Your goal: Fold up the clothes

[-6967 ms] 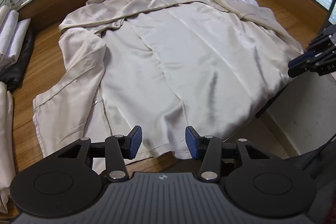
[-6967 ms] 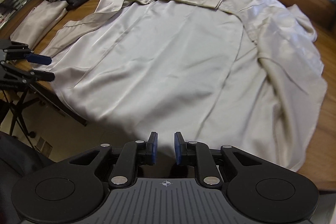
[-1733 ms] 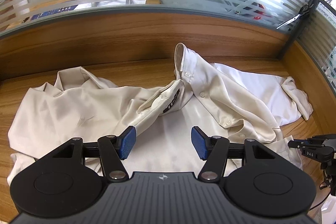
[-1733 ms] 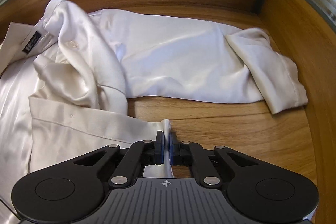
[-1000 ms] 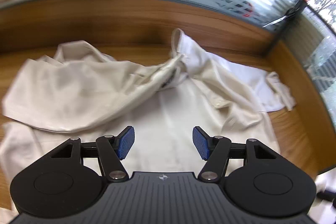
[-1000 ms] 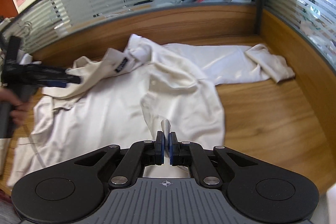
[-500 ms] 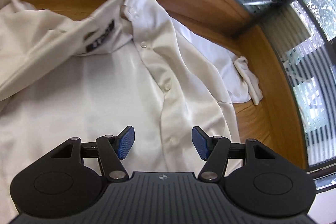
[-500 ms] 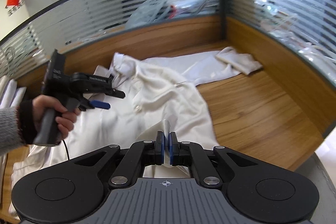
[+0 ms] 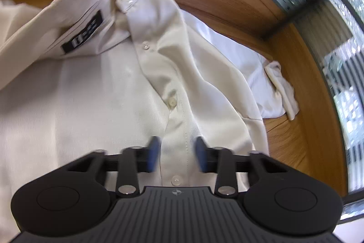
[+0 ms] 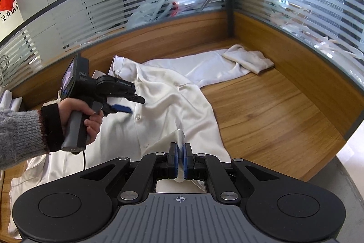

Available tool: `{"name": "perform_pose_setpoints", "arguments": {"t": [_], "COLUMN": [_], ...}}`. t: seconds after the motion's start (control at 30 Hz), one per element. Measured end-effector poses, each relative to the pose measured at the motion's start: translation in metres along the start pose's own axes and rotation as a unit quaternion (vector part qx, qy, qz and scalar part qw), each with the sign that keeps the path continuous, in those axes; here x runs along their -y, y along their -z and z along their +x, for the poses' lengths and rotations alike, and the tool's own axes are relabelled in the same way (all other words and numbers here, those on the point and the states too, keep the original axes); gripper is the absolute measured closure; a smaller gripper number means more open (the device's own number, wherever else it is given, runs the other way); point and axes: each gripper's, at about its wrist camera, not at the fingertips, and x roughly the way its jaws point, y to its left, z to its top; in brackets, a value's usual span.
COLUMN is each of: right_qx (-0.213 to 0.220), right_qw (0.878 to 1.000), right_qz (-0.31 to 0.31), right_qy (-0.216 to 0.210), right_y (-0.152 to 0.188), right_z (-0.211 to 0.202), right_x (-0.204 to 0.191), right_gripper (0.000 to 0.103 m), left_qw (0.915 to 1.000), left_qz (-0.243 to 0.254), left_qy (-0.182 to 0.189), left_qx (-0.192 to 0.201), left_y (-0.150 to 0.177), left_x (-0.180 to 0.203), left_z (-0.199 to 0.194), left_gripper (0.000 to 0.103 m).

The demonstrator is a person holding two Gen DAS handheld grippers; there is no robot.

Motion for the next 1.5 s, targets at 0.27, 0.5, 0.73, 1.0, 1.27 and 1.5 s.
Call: {"name": "perform_pose_setpoints", "arguments": {"t": [0.27, 0.5, 0.73, 1.0, 1.27, 1.5], "right_qx": [-0.009, -0.032, -0.051, -0.061, -0.062, -0.054], "right_qw": [1.000, 0.997, 0.993, 0.991, 0.995, 0.995], "right_qz": [0.009, 0.005, -0.004, -0.013, 0.006, 0.082], "right_qy": [-0.010, -0.066, -0.102, -0.122, -0.082, -0.005], "right_y": [0.005, 0.021, 0.040, 0.052, 0.063, 0.080], "right_z": [-0.004, -0.023, -0.030, -0.033, -0.038, -0.027], "right_x": [0.003, -0.007, -0.037, -0.065, -0.058, -0.010], "right_gripper": [0.096, 0.096, 0.096, 0.096, 0.085, 0.084], "left_qw": [0.9963, 0.9900, 0.9778, 0.9758, 0.9682, 0.9654], "left_qz": [0.049, 0.105, 0.173, 0.180, 0.208, 0.229], "left_qy": [-0.021, -0.048, -0.092, -0.106, -0.118, -0.106], "left_qx": [0.067, 0.082, 0.075, 0.066, 0.073, 0.066], "left_y": [-0.008, -0.032, -0.022, -0.011, 0.000, 0.000], "left_x": [0.017, 0.023, 0.011, -0.013, -0.014, 0.005], "left_z": [-0.039, -0.095, -0.122, -0.132, -0.132, -0.121], "left_gripper": [0.101, 0.101, 0.101, 0.100, 0.073, 0.067]}}
